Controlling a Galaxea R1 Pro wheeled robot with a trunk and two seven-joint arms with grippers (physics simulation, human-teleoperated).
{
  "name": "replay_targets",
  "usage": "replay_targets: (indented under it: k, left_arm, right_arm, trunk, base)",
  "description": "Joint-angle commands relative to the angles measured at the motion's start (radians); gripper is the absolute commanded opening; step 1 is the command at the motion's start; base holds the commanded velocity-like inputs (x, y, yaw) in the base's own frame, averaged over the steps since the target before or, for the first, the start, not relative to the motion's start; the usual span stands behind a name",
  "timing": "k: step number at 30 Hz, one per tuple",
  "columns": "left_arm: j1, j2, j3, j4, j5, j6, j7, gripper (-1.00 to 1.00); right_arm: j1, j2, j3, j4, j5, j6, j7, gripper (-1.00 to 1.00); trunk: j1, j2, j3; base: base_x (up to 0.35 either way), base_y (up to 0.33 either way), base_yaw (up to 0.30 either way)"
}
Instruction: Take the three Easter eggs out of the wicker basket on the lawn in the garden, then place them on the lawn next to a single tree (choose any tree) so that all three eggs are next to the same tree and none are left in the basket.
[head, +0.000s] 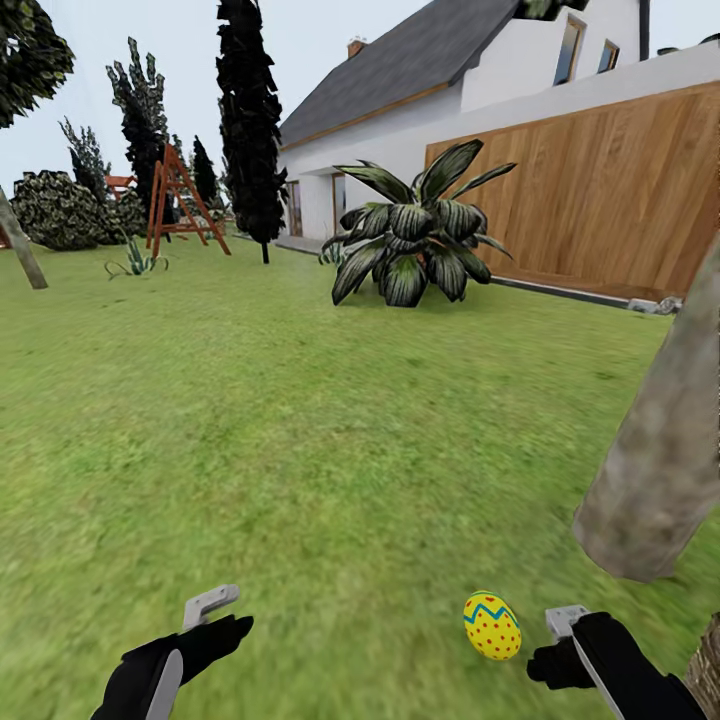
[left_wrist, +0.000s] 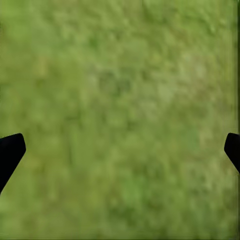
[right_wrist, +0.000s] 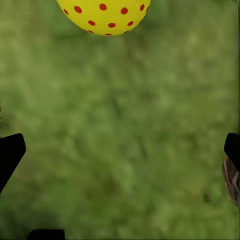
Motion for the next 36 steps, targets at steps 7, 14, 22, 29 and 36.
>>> replay_targets:
  k: [7,14,22,29,36]
  left_arm:
    - [-0.001,-0.001,0.003,-0.001,0.003,0.006,-0.004,1.0]
    - [-0.001,-0.001,0.003,-0.001,0.003,0.006,-0.005,1.0]
    - [-0.001,-0.003,0.003,-0.001,0.003,0.006,-0.005,1.0]
    - [-0.001,-0.007,0.002,0.002,0.001,0.006,-0.005,1.0]
    - [-0.001,-0.006,-0.046,0.028,0.002,0.005,-0.001,1.0]
  right_arm:
    - [0.0,0.001,0.003,0.002,0.011,0.003,0.005,1.0]
    - [0.0,0.0,0.001,0.002,0.009,0.003,0.005,1.0]
    - [-0.001,0.0,0.001,0.002,0.009,0.003,0.005,1.0]
    - [0.0,0.0,0.001,0.002,0.008,0.003,0.005,1.0]
    - [0.0,0.0,0.001,0.002,0.008,0.003,0.004,1.0]
  trunk:
    - [-0.018,0.031,0.023]
    - [-0.045,0.08,0.045]
    - [-0.076,0.136,0.07]
    - [-0.103,0.185,0.092]
    - [-0.129,0.234,0.114]
  base:
    - [-0.186,0.0,0.0]
    - [-0.333,0.0,0.0]
    - [-0.338,0.0,0.0]
    - [-0.338,0.0,0.0]
    - [-0.326,-0.114,0.027]
